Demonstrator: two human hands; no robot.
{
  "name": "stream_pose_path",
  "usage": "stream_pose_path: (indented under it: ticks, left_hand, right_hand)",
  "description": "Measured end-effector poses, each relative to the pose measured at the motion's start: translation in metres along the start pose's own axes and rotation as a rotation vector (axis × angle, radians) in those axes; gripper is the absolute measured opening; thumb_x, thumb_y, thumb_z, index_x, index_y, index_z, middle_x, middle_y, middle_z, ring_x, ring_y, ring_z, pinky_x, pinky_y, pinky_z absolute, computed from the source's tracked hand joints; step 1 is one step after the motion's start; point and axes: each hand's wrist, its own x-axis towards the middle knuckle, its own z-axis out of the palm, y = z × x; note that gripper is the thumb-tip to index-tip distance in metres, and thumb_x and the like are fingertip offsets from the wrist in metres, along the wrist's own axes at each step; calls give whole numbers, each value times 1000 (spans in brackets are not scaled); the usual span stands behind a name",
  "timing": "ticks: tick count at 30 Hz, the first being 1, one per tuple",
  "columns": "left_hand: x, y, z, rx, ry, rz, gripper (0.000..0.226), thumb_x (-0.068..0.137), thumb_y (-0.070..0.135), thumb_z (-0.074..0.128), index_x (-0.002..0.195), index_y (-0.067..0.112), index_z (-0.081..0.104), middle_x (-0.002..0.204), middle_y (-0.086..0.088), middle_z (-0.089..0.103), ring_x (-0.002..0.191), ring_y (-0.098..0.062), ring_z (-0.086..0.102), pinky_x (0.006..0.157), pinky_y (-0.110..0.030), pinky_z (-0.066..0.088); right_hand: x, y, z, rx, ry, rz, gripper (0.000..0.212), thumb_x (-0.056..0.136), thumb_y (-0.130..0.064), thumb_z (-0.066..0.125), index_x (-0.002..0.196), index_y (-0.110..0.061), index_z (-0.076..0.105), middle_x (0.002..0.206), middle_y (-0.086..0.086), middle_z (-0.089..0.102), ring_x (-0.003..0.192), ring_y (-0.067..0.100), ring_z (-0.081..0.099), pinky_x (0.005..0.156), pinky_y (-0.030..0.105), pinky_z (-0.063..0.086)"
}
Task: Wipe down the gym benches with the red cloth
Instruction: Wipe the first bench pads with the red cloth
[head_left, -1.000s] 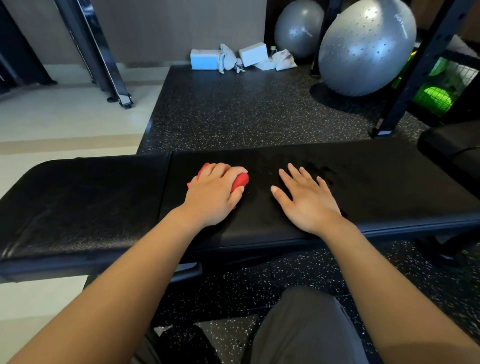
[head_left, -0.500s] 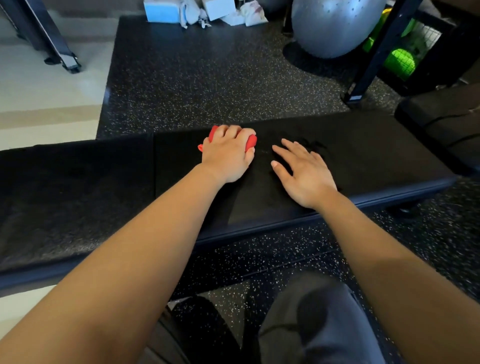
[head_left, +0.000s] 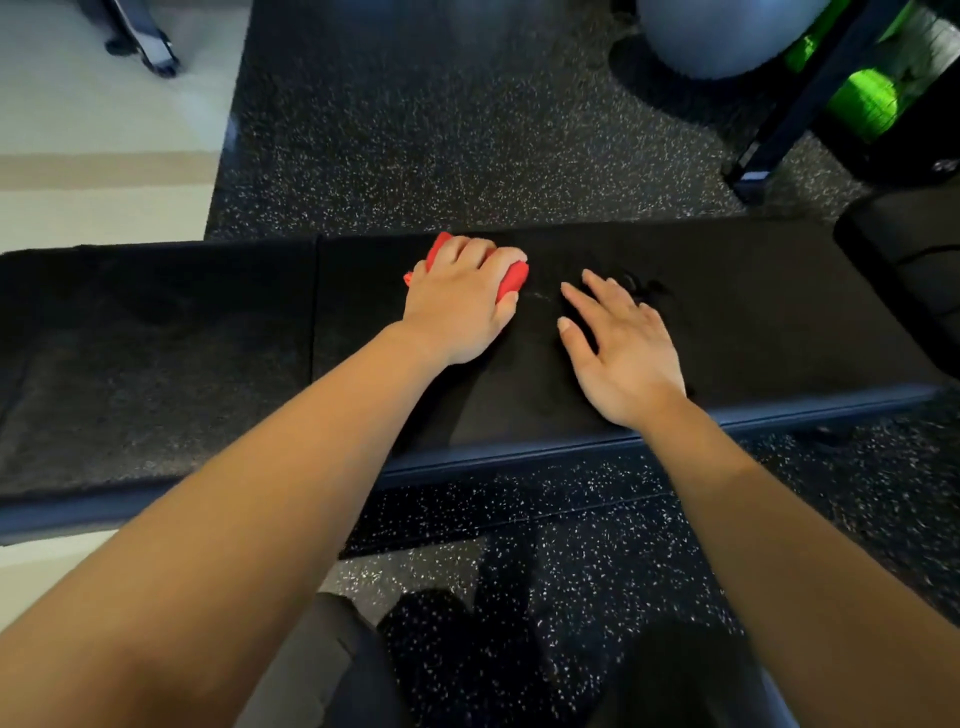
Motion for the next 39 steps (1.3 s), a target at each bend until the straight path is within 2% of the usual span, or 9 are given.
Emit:
stream_pose_path:
  ticks: [8, 15, 18, 21, 25, 31, 39]
  left_hand:
    - [-19, 15, 1, -21, 37, -150, 48, 93, 41, 43, 140, 32, 37, 141, 2, 42, 134, -22, 30, 107, -51, 31]
    - [-88, 56, 7, 60, 121, -333, 65, 82, 56, 20, 138, 32, 40, 135, 3, 47, 131, -22, 37, 102, -52, 37]
    - [-110, 58, 6, 77, 149, -410, 61, 86, 55, 23, 140, 32, 39, 136, 4, 46, 132, -23, 34, 103, -49, 38]
    - [-108, 56, 4, 76, 172, -476, 48, 94, 47, 36, 140, 33, 38, 137, 3, 44, 130, -22, 33, 102, -47, 37]
    - [-84, 47, 0, 88, 165, -566, 44, 97, 43, 39, 140, 35, 37, 143, 2, 39, 134, -22, 28, 106, -44, 29]
    - [-83, 37, 6, 97, 212, -485, 43, 97, 40, 38, 140, 34, 36, 142, 2, 42, 133, -24, 31, 105, -45, 30]
    - [-121, 44, 7, 54, 235, -340, 43, 95, 40, 42, 138, 34, 40, 136, 5, 47, 130, -21, 35, 102, -47, 36]
  right_hand:
    - [3, 6, 2, 3, -9, -77, 53, 101, -45, 17, 150, -27, 24, 160, -2, 11, 147, 16, 4, 118, 42, 5]
    - [1, 6, 0, 9, -44, -106, 54, 101, -44, 18, 151, -23, 22, 160, 2, 9, 147, 20, 3, 117, 45, 4]
    - [0, 5, 0, 10, -49, -108, 55, 101, -44, 18, 151, -22, 22, 160, 3, 9, 147, 21, 3, 117, 46, 2]
    - [0, 5, 1, 11, -38, -105, 55, 100, -44, 18, 151, -22, 22, 160, 3, 9, 147, 22, 3, 117, 46, 3]
    - [0, 5, 2, -5, -31, -96, 56, 100, -45, 17, 150, -22, 22, 160, 3, 10, 147, 22, 4, 117, 46, 4]
    - [1, 6, 5, -47, -25, -109, 57, 100, -47, 16, 151, -22, 17, 160, 3, 6, 147, 23, 2, 117, 46, 3]
    - [-8, 11, -2, -135, -120, -206, 64, 98, -53, 18, 153, -22, 7, 161, 2, -3, 147, 22, -4, 118, 45, 1]
